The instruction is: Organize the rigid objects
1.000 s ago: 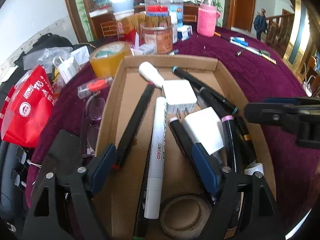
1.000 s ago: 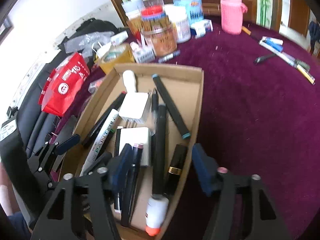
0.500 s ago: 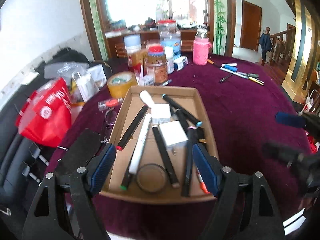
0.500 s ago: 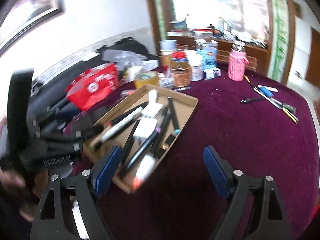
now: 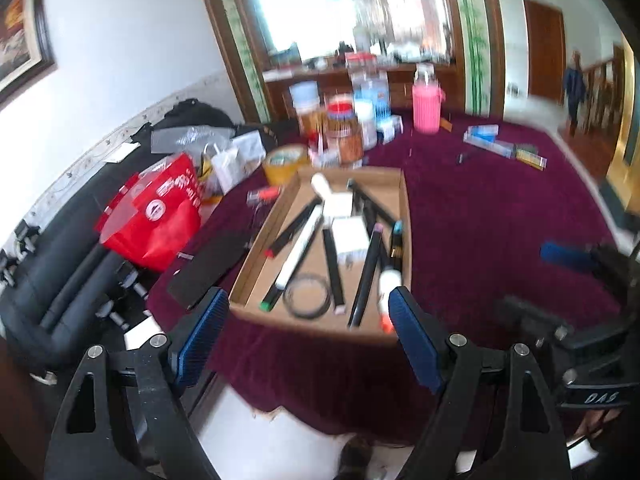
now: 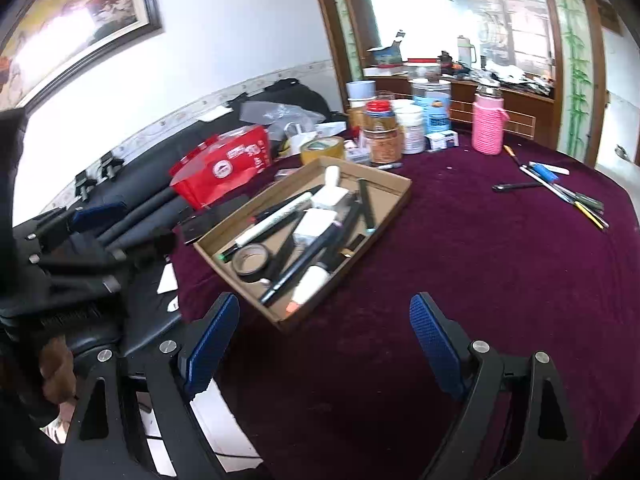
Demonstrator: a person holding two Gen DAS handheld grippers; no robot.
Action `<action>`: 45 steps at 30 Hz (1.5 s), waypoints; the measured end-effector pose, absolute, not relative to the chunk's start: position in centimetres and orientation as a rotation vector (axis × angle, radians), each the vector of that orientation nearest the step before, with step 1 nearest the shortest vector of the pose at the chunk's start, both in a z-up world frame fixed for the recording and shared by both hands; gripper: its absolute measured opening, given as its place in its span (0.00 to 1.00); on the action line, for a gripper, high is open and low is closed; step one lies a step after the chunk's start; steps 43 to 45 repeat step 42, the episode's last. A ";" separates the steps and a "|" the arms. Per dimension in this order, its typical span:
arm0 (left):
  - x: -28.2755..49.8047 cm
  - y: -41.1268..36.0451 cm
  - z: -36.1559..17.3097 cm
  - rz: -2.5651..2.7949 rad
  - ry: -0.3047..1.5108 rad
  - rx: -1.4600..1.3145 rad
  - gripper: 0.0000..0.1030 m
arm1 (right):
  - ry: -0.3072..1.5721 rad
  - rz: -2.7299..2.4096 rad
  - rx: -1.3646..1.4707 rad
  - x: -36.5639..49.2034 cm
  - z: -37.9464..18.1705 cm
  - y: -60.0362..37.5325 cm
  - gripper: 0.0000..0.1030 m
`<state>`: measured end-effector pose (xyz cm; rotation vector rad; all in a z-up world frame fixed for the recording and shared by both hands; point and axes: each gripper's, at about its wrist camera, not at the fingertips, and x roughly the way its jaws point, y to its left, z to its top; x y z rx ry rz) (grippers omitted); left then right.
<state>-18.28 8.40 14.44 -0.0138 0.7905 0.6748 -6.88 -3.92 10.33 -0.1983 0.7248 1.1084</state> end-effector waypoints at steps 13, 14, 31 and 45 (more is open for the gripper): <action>-21.1 9.8 14.0 0.781 0.773 -0.030 0.80 | 0.705 1.167 -0.253 -8.6 11.1 -0.7 0.82; -21.2 10.0 14.0 0.787 0.772 -0.034 0.80 | 0.696 1.170 -0.263 -8.8 11.1 -0.4 0.82; -22.2 11.9 13.3 0.798 0.784 -0.103 0.80 | 0.711 1.188 -0.316 -9.8 10.7 1.1 0.82; -22.2 12.0 13.5 0.757 0.772 -0.152 0.80 | 0.724 1.192 -0.316 -9.6 10.5 1.2 0.82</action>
